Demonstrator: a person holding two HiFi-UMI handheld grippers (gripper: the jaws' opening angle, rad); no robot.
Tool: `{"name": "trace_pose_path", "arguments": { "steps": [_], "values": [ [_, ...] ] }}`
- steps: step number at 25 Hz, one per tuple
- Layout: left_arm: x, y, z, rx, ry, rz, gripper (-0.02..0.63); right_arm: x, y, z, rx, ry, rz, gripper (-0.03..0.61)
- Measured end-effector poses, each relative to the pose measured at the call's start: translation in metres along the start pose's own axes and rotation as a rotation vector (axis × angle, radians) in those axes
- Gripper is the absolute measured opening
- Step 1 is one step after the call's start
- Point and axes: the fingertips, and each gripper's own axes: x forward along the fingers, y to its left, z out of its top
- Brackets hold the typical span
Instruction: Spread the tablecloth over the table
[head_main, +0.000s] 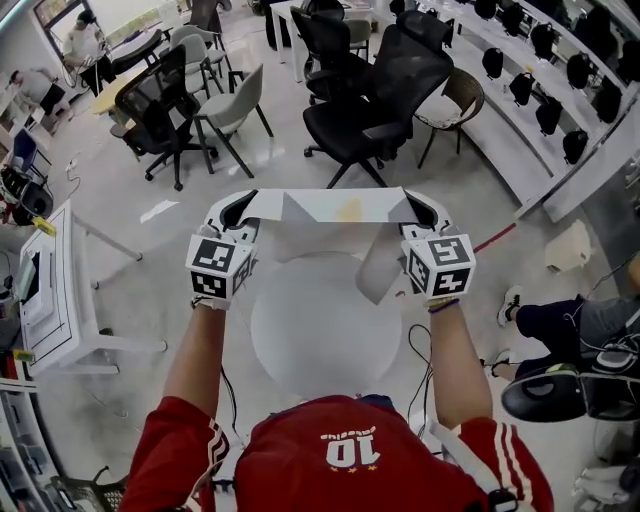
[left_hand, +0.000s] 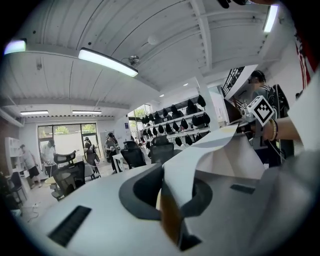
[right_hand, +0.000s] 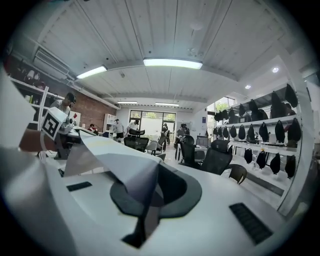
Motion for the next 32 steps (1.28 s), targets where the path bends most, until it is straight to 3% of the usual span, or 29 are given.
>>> {"name": "trace_pose_path", "arguments": {
  "steps": [8, 21, 26, 32],
  "values": [
    [-0.062, -0.029, -0.039, 0.109, 0.067, -0.112, 0.031, -0.034, 0.046, -0.022, -0.060, 0.075, 0.054, 0.015],
    [-0.122, -0.093, -0.096, 0.188, 0.192, -0.223, 0.025, -0.101, 0.083, -0.088, -0.105, 0.238, 0.070, 0.015],
    [-0.141, -0.120, -0.117, 0.163, 0.230, -0.258, 0.025, -0.132, 0.094, -0.121, -0.116, 0.304, 0.071, 0.015],
    [-0.163, -0.141, -0.139, 0.026, 0.243, -0.260, 0.028, -0.155, 0.111, -0.149, -0.048, 0.320, 0.059, 0.015]
  ]
}}
